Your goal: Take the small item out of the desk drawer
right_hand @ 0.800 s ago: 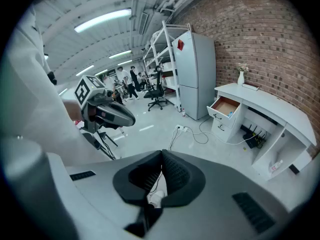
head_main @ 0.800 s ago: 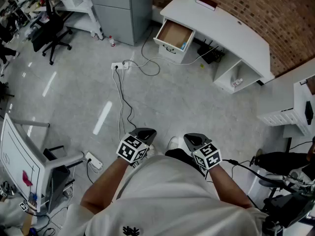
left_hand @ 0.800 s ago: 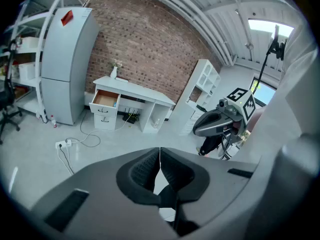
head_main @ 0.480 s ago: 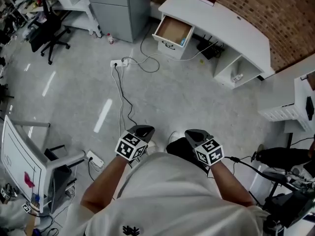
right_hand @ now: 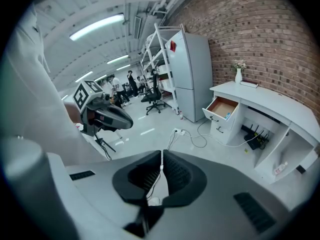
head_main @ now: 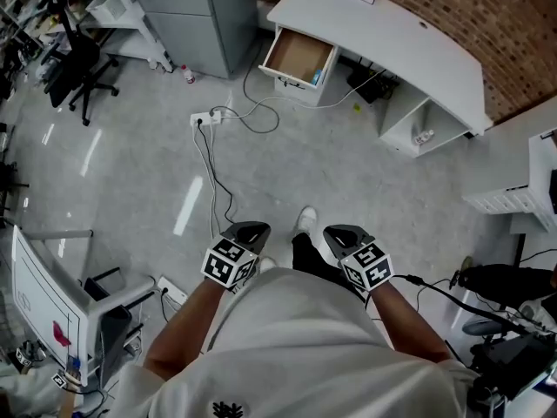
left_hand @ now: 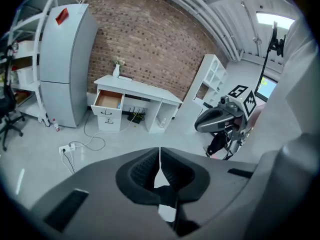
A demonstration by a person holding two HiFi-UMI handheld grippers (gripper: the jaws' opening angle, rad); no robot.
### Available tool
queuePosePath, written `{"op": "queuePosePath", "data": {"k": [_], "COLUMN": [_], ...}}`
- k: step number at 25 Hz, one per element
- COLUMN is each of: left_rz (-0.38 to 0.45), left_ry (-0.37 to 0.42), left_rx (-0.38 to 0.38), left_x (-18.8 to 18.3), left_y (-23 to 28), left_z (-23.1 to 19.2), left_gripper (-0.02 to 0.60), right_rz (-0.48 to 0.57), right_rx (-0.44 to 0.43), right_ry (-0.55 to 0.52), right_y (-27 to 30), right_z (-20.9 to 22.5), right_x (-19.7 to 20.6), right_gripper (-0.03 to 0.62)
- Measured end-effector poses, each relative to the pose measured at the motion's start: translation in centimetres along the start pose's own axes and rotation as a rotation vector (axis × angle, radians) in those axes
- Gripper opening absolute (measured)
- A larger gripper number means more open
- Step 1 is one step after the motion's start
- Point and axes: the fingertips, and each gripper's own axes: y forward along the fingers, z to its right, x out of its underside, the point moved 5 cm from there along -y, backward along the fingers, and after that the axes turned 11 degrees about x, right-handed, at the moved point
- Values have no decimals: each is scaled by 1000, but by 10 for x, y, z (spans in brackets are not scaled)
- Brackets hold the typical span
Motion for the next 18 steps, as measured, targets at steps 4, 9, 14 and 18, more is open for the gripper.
{"op": "queuePosePath", "data": {"k": [4, 9, 14, 18], "left_rz": [-23, -37, -36, -42], "left_ry": [16, 23, 27, 8], "left_rx": [-15, -36, -62, -61], "left_x": [-67, -138, -187, -210], "left_y": [43, 86, 134, 166], "left_z": [-29, -82, -116, -139], "left_gripper": [28, 28, 28, 28], "right_rz": [8, 0, 5, 6], "right_rx": [-16, -22, 4, 34], "right_ry": [5, 19, 56, 99], "right_y": [23, 55, 72, 80], "right_z": [72, 142, 210, 245], "right_x": [-36, -66, -76, -76], "right_gripper": [84, 103, 78, 74]}}
